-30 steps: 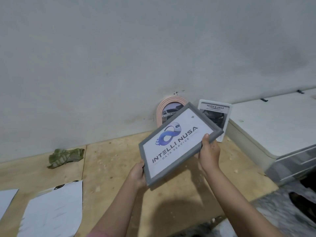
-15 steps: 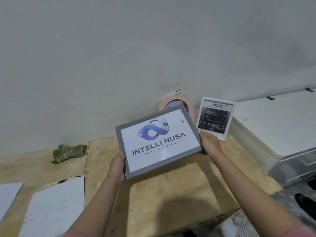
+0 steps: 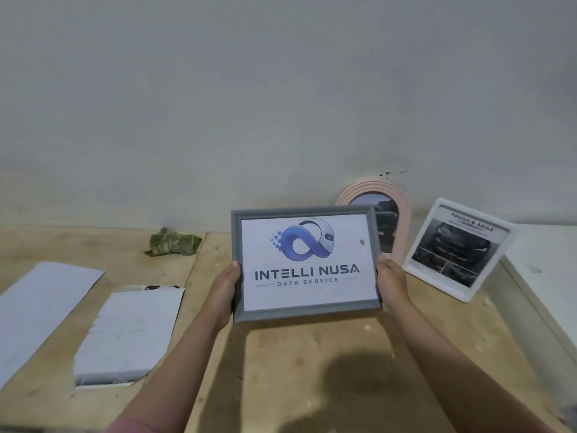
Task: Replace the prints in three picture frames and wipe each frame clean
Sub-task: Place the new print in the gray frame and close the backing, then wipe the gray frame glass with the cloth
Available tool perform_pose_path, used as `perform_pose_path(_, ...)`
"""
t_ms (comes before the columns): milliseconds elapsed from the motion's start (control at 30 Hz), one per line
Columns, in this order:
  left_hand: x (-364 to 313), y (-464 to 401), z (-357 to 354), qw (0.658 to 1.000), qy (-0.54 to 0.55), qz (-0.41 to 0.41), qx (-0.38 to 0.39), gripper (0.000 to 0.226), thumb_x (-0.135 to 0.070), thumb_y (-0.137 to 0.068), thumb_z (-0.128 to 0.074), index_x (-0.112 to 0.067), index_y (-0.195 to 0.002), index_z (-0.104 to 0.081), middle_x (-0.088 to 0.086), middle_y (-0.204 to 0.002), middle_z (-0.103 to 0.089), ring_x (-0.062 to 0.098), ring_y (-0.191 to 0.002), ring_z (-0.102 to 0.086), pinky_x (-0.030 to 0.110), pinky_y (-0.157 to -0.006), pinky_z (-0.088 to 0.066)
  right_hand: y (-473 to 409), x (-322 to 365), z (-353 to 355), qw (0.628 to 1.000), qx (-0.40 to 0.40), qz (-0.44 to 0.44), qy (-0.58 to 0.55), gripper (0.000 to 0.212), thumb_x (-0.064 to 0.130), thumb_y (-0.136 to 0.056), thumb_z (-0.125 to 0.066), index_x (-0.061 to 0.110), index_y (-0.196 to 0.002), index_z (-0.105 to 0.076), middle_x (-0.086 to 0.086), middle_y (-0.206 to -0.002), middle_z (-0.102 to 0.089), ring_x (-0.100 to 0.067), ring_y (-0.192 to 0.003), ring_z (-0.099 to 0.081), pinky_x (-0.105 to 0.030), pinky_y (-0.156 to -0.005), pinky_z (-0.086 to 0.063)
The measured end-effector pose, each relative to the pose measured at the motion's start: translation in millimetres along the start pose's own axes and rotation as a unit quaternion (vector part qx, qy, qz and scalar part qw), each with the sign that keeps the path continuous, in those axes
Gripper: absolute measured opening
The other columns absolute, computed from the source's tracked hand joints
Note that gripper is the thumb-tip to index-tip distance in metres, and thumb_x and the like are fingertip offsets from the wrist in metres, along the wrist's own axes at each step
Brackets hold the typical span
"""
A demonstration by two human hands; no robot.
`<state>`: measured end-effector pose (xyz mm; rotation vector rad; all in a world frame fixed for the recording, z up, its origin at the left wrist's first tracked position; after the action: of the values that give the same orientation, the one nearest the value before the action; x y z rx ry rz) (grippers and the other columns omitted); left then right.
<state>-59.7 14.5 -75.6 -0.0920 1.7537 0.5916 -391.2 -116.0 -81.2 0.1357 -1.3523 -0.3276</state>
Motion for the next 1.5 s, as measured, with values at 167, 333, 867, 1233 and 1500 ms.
perform_pose_path(167, 9, 10, 40, 0.993, 0.039, 0.009, -0.114, 0.038, -0.035, -0.102, -0.034, -0.01, -0.112, -0.062, 0.011, -0.108, -0.07, 0.027, -0.097, -0.067, 0.036, -0.076, -0.053, -13, -1, -52, 0.995, 0.095, -0.017, -0.001, 0.029, 0.031, -0.098, -0.044, 0.015, -0.082, -0.062, -0.009, -0.094, -0.068, -0.025, -0.086, -0.064, -0.038, -0.082, -0.051)
perform_pose_path(333, 32, 40, 110, 0.969, 0.059, 0.033, -0.237, 0.041, -0.037, -0.1, -0.039, -0.006, -0.109, -0.063, 0.015, -0.105, -0.07, 0.033, -0.096, -0.066, 0.042, -0.084, -0.053, -15, -19, -118, 0.979, 0.195, -0.061, 0.003, 0.038, 0.038, -0.099, -0.04, 0.01, -0.097, -0.065, -0.01, -0.09, -0.07, -0.029, -0.082, -0.067, -0.043, -0.08, -0.054)
perform_pose_path(867, -3, 89, 373, 0.897, 0.176, 0.034, -0.405, 0.034, -0.039, -0.1, -0.04, -0.015, -0.092, -0.063, 0.011, -0.092, -0.067, 0.029, -0.083, -0.064, 0.038, -0.076, -0.051, 72, -1, -393, 0.938, 0.266, 0.091, 0.203, 0.022, 0.014, -0.09, -0.046, 0.012, -0.105, -0.062, -0.006, -0.098, -0.065, -0.024, -0.088, -0.062, -0.038, -0.083, -0.052)
perform_pose_path(1233, -25, 63, 473, 0.891, 0.15, 0.074, -0.422, 0.035, -0.044, -0.096, -0.044, -0.017, -0.102, -0.064, 0.009, -0.101, -0.069, 0.03, -0.09, -0.065, 0.038, -0.077, -0.052, 91, 48, -529, 0.84, 0.229, 0.287, 0.4, 0.029, 0.009, -0.087, -0.043, 0.006, -0.114, -0.055, -0.015, -0.116, -0.054, -0.033, -0.112, -0.048, -0.04, -0.085, -0.046)
perform_pose_path(1500, -20, 47, 484, 0.887, 0.142, 0.092, -0.429, 0.033, -0.042, -0.097, -0.043, -0.017, -0.103, -0.063, 0.005, -0.096, -0.068, 0.026, -0.083, -0.064, 0.031, -0.064, -0.048, 72, 26, -594, 0.648, 0.31, 0.329, 0.613, 0.063, 0.029, -0.096, -0.037, 0.034, -0.149, -0.002, -0.008, -0.157, -0.01, -0.039, -0.139, -0.019, -0.052, -0.108, -0.026)
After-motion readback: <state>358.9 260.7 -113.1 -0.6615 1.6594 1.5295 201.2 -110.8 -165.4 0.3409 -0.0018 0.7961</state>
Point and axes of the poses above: each hand's wrist, its own y-axis away from the middle knuckle, its own z-axis out of the back of the hand, x = y × z, the point moved 10 cm from there along -y, towards the middle knuckle
